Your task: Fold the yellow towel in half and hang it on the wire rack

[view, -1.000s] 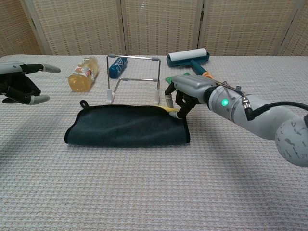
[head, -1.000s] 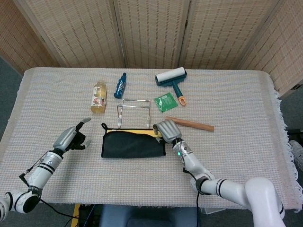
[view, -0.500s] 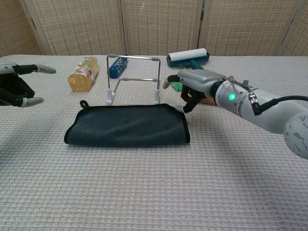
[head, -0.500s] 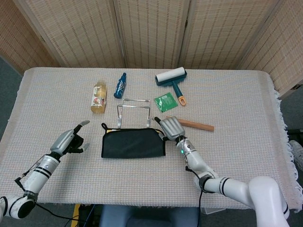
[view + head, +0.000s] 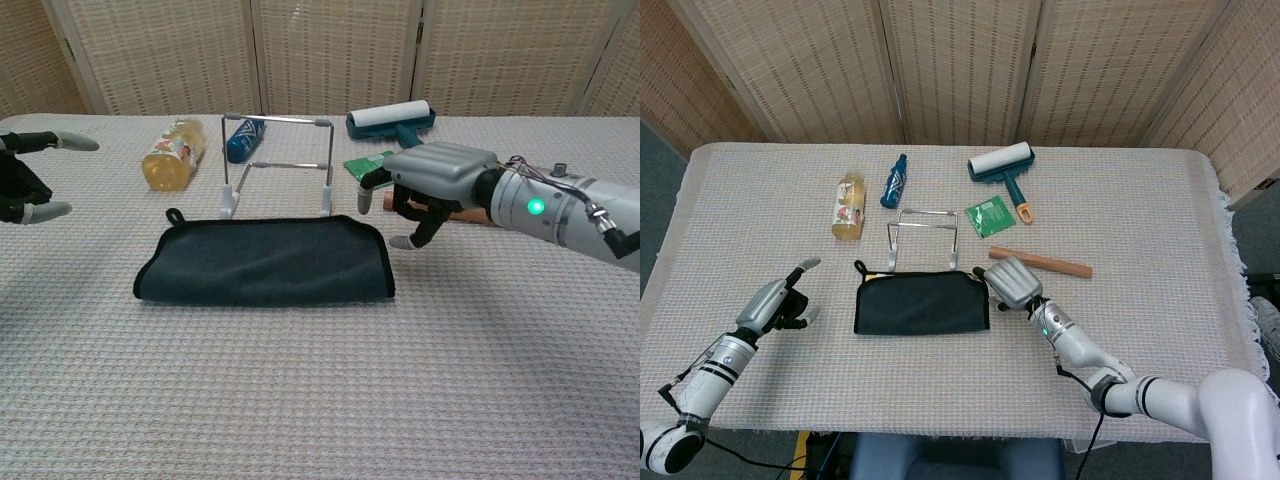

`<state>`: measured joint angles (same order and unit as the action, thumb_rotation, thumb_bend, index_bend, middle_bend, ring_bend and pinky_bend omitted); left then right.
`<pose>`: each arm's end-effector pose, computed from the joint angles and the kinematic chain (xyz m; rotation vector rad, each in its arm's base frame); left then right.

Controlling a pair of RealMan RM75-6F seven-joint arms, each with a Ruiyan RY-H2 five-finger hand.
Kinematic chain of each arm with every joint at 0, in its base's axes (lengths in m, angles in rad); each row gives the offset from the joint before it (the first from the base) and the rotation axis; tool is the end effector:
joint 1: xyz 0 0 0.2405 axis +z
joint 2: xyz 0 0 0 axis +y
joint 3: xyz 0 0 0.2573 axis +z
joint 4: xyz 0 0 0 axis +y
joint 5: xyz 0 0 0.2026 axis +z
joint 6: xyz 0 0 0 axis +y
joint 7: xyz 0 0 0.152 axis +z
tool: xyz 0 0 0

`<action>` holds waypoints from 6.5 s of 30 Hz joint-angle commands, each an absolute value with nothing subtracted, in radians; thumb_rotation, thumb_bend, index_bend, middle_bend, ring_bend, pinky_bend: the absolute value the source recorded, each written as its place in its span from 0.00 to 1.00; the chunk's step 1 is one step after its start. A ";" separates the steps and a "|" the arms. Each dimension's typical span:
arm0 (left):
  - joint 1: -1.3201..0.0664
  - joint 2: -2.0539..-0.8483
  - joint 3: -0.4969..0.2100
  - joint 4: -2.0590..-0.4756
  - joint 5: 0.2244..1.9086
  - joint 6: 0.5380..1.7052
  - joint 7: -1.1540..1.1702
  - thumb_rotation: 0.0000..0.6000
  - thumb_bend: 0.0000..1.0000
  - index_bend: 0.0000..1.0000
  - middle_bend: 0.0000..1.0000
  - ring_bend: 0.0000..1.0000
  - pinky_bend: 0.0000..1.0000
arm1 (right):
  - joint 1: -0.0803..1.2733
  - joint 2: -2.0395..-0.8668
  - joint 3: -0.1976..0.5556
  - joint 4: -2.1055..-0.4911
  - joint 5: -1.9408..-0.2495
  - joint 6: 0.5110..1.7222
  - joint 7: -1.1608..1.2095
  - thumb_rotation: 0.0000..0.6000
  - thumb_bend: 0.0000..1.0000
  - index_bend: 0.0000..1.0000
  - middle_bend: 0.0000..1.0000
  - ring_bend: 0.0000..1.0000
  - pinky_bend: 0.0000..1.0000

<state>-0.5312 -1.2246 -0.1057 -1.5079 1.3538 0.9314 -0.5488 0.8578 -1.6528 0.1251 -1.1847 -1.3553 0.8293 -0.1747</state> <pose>-0.2503 0.3201 0.0825 -1.5289 -1.5559 -1.1339 -0.1353 -0.3748 -0.0489 2.1124 -0.7226 0.8816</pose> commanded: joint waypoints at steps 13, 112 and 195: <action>-0.521 -1.210 -0.099 -1.524 1.355 0.931 -0.550 1.00 0.44 0.00 0.91 0.86 0.93 | 0.872 -1.700 0.057 -1.073 -1.473 0.843 -0.149 1.00 0.27 0.39 0.88 1.00 1.00; -0.462 -1.089 -0.041 -1.659 1.484 1.046 -0.549 1.00 0.43 0.00 0.91 0.86 0.93 | 1.198 -1.679 0.473 -1.148 -1.139 0.936 -0.667 1.00 0.57 0.61 0.93 1.00 1.00; -0.330 -1.170 -0.082 -1.568 1.394 1.308 -0.122 1.00 0.42 0.19 0.53 0.45 0.54 | 0.641 -1.167 0.127 -1.624 -1.259 1.122 -0.175 1.00 0.40 0.09 0.53 0.54 0.75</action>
<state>-0.3398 -1.1673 -0.0837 -1.5637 1.3901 1.2948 -0.1309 0.6899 -1.1961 0.1621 -1.5887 -1.2113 1.0716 -0.2103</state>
